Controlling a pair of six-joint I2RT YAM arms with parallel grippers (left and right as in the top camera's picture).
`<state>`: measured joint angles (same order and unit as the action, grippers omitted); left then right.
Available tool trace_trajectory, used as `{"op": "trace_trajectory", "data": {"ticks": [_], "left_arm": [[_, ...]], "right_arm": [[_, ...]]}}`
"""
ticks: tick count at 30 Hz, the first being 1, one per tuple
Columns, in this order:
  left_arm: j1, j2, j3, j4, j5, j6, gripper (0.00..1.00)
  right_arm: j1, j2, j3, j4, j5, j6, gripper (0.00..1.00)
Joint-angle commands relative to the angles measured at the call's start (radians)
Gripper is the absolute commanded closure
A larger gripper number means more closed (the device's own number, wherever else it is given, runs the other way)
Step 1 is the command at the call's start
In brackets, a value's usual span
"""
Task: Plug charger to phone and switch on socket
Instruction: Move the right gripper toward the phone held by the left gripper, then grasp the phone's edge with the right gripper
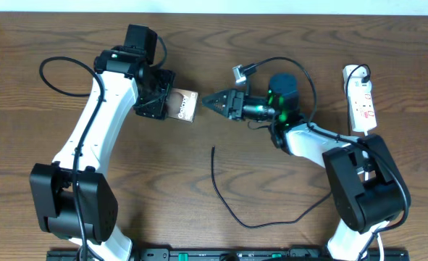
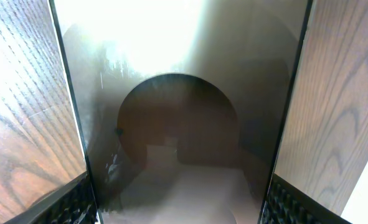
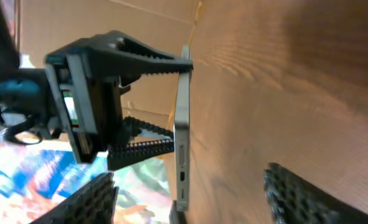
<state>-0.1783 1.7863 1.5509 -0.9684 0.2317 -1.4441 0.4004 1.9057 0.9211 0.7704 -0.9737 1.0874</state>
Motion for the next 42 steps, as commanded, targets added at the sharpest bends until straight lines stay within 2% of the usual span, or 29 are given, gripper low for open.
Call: {"op": "trace_trajectory", "data": {"ticks": [1,8,13,23,29,32,36,42], "left_arm": [[-0.003,-0.028,0.024,0.001,-0.023,-0.028,0.93],[-0.003,-0.028,0.024,0.003,-0.008,-0.036,0.93],[-0.004,-0.028,0.024,0.004,-0.008,-0.035,0.92],[-0.037,-0.028,0.024,0.005,0.000,-0.036,0.93],[-0.063,-0.028,0.024,0.005,0.018,-0.036,0.93],[-0.070,-0.028,0.024,0.004,0.018,-0.036,0.93],[-0.077,-0.028,0.024,0.004,0.026,-0.036,0.92],[-0.077,-0.028,0.024,-0.008,0.052,-0.035,0.93]], "right_arm": [[0.014,0.005,0.008,0.001,0.069,0.124,0.34],[0.021,0.005,0.008,0.000,0.070,0.271,0.51],[0.041,0.005,0.008,0.000,0.078,0.293,0.46],[0.100,0.005,0.008,-0.001,0.131,0.187,0.46],[0.126,0.005,0.008,-0.004,0.137,0.020,0.46],[0.130,0.005,0.008,-0.004,0.138,-0.010,0.46],[0.131,0.005,0.008,-0.012,0.143,-0.066,0.48],[0.131,0.005,0.008,-0.088,0.185,-0.102,0.57]]}}
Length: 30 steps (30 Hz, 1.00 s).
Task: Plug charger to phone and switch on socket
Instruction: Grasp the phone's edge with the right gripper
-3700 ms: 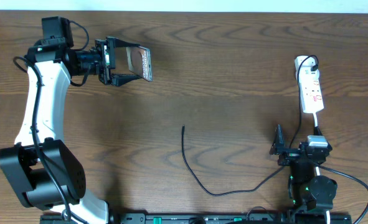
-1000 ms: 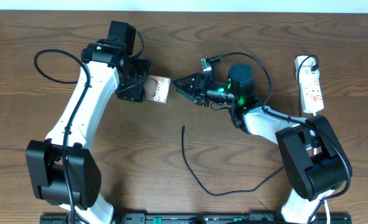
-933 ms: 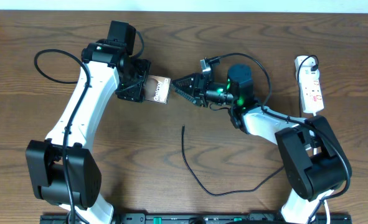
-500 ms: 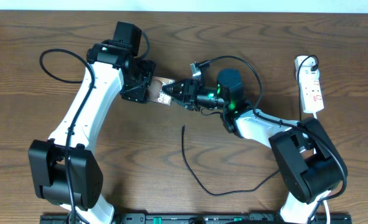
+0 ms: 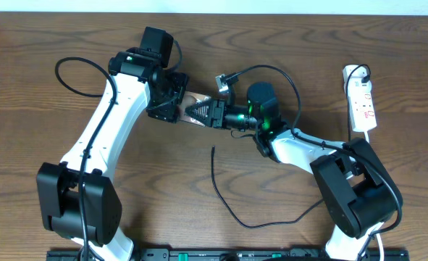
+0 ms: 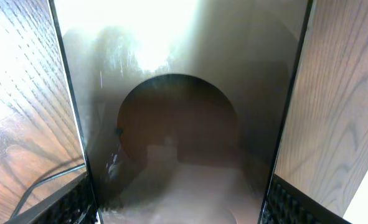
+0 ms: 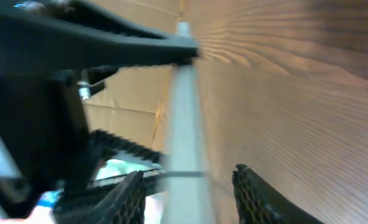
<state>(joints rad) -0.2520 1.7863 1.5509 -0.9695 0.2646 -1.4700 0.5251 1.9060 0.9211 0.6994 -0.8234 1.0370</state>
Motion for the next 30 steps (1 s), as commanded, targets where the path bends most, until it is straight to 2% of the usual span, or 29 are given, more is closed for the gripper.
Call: {"op": "trace_trajectory", "data": {"ticks": [1,13,20,28,30], "left_arm": [[-0.003,-0.028,0.024,-0.010,0.019,-0.010,0.93],[-0.003,-0.028,0.024,-0.024,0.018,-0.009,0.93],[-0.039,-0.028,0.024,-0.023,-0.094,-0.010,0.93],[-0.055,-0.028,0.024,-0.005,-0.097,-0.010,0.93],[-0.055,-0.028,0.024,-0.005,-0.097,-0.010,0.93]], "right_arm": [[0.006,0.004,0.008,-0.021,0.037,-0.054,0.57],[0.006,0.004,0.008,-0.022,0.039,-0.058,0.59],[0.007,0.004,0.008,-0.018,0.035,-0.042,0.60],[0.007,0.004,0.008,-0.011,0.031,-0.035,0.60],[0.008,0.004,0.008,-0.001,0.029,-0.017,0.63]]}}
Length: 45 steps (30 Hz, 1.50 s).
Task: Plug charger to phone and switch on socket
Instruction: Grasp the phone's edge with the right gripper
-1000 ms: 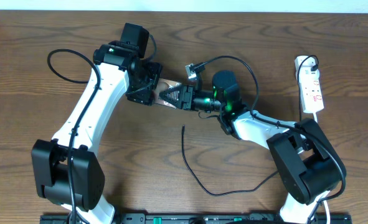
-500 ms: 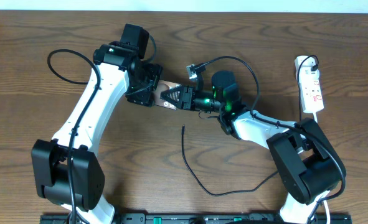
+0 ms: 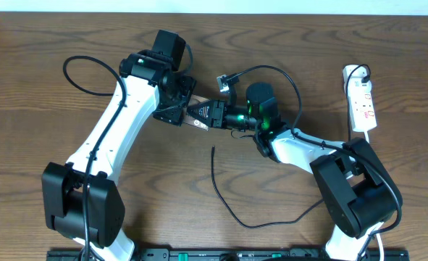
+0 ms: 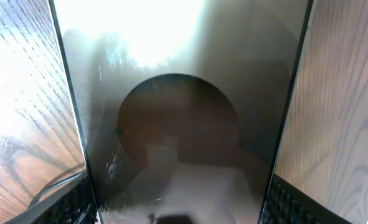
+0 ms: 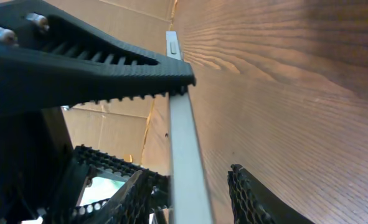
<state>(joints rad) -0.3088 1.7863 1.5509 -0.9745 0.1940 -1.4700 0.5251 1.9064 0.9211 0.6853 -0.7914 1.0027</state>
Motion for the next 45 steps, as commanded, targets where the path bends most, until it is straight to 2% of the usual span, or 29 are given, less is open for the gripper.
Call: {"op": "trace_trajectory", "data": {"ticks": [1,5,15,20,41,43,45], "left_arm": [[0.002,-0.028,0.024,0.000,-0.026,-0.010,0.93],[0.002,-0.028,0.024,0.000,-0.026,-0.010,0.93],[0.002,-0.028,0.024,0.000,-0.022,-0.010,0.93],[0.002,-0.028,0.024,0.004,-0.023,-0.010,0.92],[0.002,-0.028,0.024,0.003,-0.023,-0.010,0.92],[0.002,-0.028,0.024,0.003,-0.023,-0.009,0.88],[0.002,-0.028,0.024,0.003,-0.023,-0.009,0.75]], "right_arm": [[0.009,0.004,0.008,0.023,-0.005,0.022,0.66],[0.021,0.004,0.008,0.038,-0.004,0.021,0.73],[0.029,0.004,0.008,0.041,0.001,0.021,0.73],[0.029,0.004,0.008,0.040,0.000,0.021,0.80],[0.029,0.004,0.008,0.040,0.000,0.021,0.93],[0.029,0.004,0.008,0.040,0.000,0.021,0.93],[0.029,0.004,0.008,0.040,0.000,0.021,0.94]]}}
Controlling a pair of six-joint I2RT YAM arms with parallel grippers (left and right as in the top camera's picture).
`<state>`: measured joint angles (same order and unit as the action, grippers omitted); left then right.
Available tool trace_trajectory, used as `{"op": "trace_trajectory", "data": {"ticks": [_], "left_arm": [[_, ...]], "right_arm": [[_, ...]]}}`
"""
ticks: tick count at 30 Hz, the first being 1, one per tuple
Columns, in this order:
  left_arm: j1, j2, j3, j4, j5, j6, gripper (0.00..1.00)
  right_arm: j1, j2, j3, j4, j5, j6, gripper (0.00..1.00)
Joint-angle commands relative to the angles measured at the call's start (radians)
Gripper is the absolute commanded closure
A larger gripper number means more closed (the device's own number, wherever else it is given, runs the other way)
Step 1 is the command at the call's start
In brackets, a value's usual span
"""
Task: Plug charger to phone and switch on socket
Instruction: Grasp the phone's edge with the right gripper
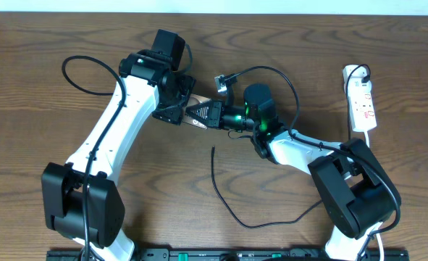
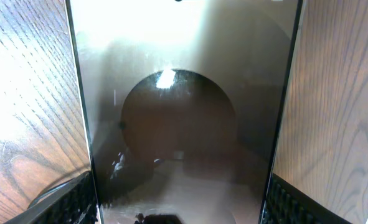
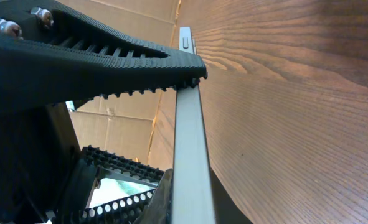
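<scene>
The phone [image 1: 193, 122] is held on edge above the table between both arms. Its dark glass [image 2: 180, 124] fills the left wrist view, and my left gripper [image 2: 177, 198] is shut on its two long sides. In the right wrist view the phone shows as a thin silver edge [image 3: 188, 124]. My right gripper [image 3: 193, 208] is closed in on that edge from the other end, just under a left finger [image 3: 109, 62]. The black charger cable [image 1: 224, 203] lies loose on the table, its free end near the middle. The white socket strip [image 1: 361, 98] lies at the far right.
The left arm's own black cable loops at the upper left [image 1: 76, 69]. The right arm's base [image 1: 355, 196] stands between the charger cable and the socket strip. A dark rail [image 1: 214, 254] runs along the table's front edge.
My right gripper's fingers, then spread wide beside the phone's edge, now sit tight against it. The phone sits a little further out in my left gripper. Both arms have barely moved.
At first my left gripper held the phone at the upper left, with my open right gripper a gap away. Then both had come together at the middle. Later the open right fingers straddled the phone's edge, and now they are shut on it.
</scene>
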<state>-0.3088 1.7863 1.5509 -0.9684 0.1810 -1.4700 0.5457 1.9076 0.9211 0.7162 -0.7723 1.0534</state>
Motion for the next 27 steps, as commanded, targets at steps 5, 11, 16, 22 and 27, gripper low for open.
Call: {"op": "trace_trajectory", "data": {"ticks": [5,11,16,22,27], "left_arm": [[0.002,-0.028,0.024,-0.004,-0.010,-0.009,0.36],[0.002,-0.028,0.024,-0.014,-0.010,-0.001,0.20],[0.002,-0.028,0.024,-0.014,-0.010,0.002,0.11],[0.003,-0.028,0.024,-0.014,-0.009,0.042,0.10],[0.026,-0.028,0.024,-0.013,0.061,0.093,0.09]], "right_arm": [[0.008,0.003,0.008,0.010,-0.019,-0.029,0.96],[0.005,0.003,0.008,0.009,-0.019,-0.029,0.99],[0.002,0.003,0.008,0.009,-0.019,-0.030,0.99],[-0.008,0.003,0.008,0.002,-0.019,-0.032,0.99],[-0.027,0.003,0.008,-0.022,-0.019,-0.041,0.99]]}}
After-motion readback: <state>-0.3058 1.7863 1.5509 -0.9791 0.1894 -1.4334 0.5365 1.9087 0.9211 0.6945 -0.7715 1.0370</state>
